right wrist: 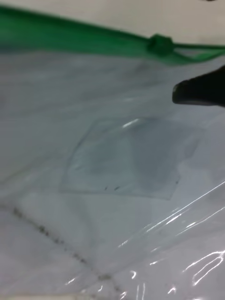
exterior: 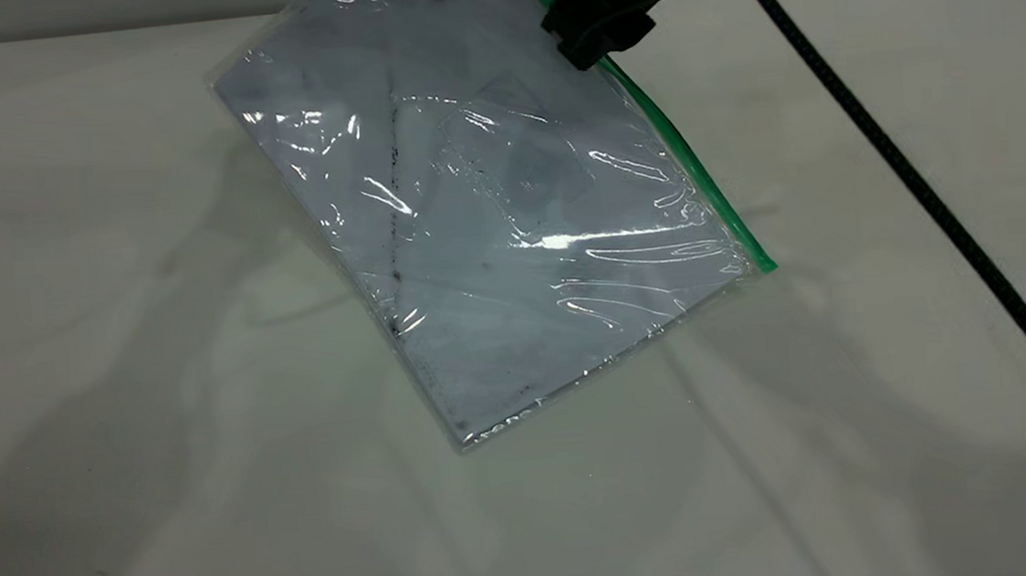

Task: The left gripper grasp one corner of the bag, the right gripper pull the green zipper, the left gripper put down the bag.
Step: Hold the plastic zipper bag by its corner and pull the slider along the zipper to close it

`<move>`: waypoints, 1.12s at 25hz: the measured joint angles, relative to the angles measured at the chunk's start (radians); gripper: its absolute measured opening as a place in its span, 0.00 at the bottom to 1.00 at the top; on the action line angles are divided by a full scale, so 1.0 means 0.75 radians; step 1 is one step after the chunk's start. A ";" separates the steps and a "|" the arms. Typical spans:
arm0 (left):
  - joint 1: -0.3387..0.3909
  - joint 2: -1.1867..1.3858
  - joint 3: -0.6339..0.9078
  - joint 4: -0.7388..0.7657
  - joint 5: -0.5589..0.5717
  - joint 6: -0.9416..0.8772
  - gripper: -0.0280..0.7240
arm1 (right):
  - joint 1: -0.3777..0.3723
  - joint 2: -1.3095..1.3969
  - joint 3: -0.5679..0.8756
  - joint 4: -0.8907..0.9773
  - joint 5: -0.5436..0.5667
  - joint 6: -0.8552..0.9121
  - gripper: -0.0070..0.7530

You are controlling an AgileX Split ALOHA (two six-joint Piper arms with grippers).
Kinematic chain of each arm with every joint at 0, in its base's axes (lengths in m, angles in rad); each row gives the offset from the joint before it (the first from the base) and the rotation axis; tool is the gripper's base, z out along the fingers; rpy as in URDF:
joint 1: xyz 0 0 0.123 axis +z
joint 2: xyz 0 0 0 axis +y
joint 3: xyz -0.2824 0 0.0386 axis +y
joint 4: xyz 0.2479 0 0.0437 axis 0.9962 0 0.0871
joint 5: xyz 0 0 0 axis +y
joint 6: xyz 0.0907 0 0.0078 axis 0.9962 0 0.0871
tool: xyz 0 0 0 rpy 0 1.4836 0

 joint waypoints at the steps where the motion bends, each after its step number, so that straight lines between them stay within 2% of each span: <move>1: 0.000 0.000 0.000 0.000 0.000 0.000 0.11 | 0.003 0.000 0.000 0.000 -0.009 -0.001 0.64; 5: 0.000 0.000 0.000 0.000 0.000 0.001 0.11 | 0.004 0.000 0.000 0.000 -0.033 -0.004 0.60; 12: -0.022 0.000 0.000 0.000 0.000 0.001 0.11 | 0.004 0.000 0.000 0.020 -0.053 -0.004 0.43; 18: -0.037 0.000 0.000 0.000 0.000 0.001 0.11 | 0.004 0.000 0.000 0.031 -0.047 -0.004 0.34; 21: -0.037 0.000 0.000 0.000 0.000 0.002 0.11 | 0.004 0.004 0.000 0.032 -0.033 -0.004 0.27; 26: -0.037 0.000 0.000 0.000 0.000 0.002 0.11 | 0.004 0.006 0.000 0.034 -0.009 -0.004 0.08; 28: -0.037 0.000 0.000 0.000 0.000 0.002 0.11 | 0.004 0.006 0.000 0.035 -0.002 -0.004 0.06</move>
